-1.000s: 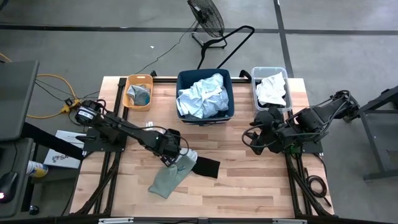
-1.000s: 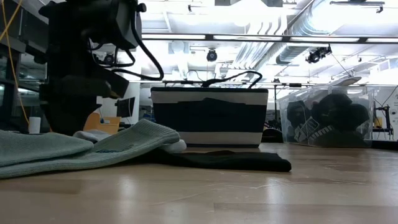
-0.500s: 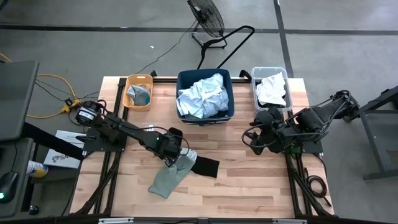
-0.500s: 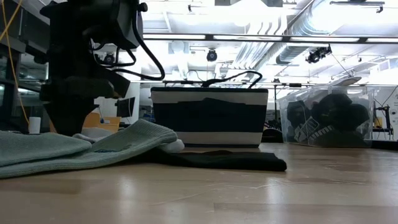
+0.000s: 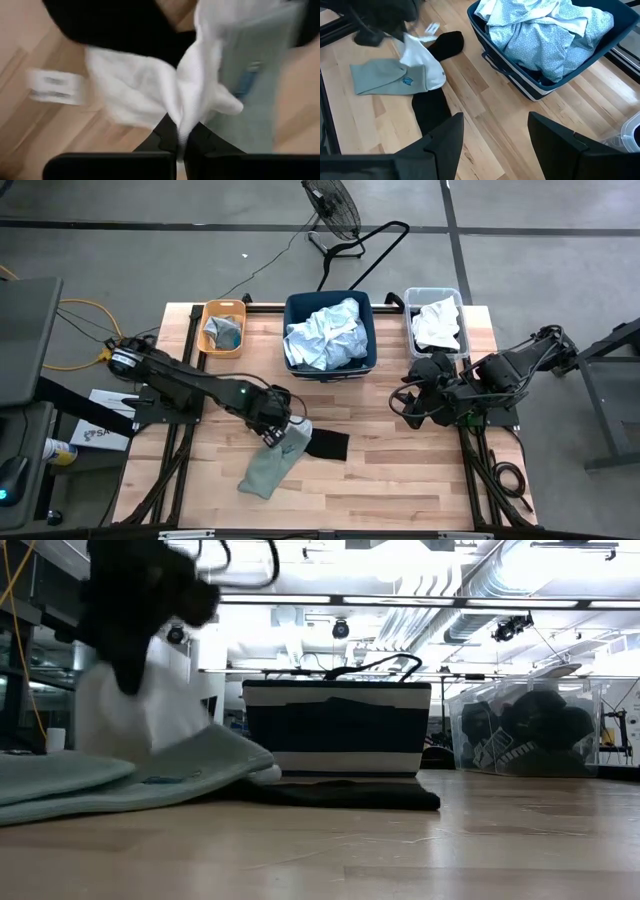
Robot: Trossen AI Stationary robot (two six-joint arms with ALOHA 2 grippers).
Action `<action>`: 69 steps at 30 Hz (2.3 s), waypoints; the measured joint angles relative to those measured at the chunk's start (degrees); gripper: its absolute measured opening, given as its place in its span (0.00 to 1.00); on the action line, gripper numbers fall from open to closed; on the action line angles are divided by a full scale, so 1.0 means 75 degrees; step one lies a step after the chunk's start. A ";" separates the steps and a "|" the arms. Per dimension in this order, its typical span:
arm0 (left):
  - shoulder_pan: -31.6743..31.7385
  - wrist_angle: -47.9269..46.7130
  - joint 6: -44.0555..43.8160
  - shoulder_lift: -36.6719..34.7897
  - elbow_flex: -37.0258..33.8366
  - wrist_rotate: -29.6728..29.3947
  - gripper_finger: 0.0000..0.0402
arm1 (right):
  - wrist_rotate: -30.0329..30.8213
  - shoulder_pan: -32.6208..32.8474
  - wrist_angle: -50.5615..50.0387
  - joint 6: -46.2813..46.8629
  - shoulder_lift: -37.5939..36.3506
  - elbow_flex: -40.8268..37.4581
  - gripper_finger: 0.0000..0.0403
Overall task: Pick & Place Cloths
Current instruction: Put the white sock into the yellow bin
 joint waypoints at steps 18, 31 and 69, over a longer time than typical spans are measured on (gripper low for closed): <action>0.0003 -0.3483 0.0227 -0.0627 0.3170 -0.1995 0.00 | 0.0044 0.0002 -0.0048 -0.0089 -0.0003 0.0000 0.53; 0.1255 -0.4549 0.0425 -0.0875 0.3817 -0.3509 0.00 | 0.0210 0.0000 -0.0048 -0.0070 -0.0002 0.0000 0.53; 0.8276 -0.4568 0.4625 -0.0496 0.1696 -0.4224 0.00 | 0.0612 -0.0001 -0.0129 0.0404 -0.0001 0.0000 0.53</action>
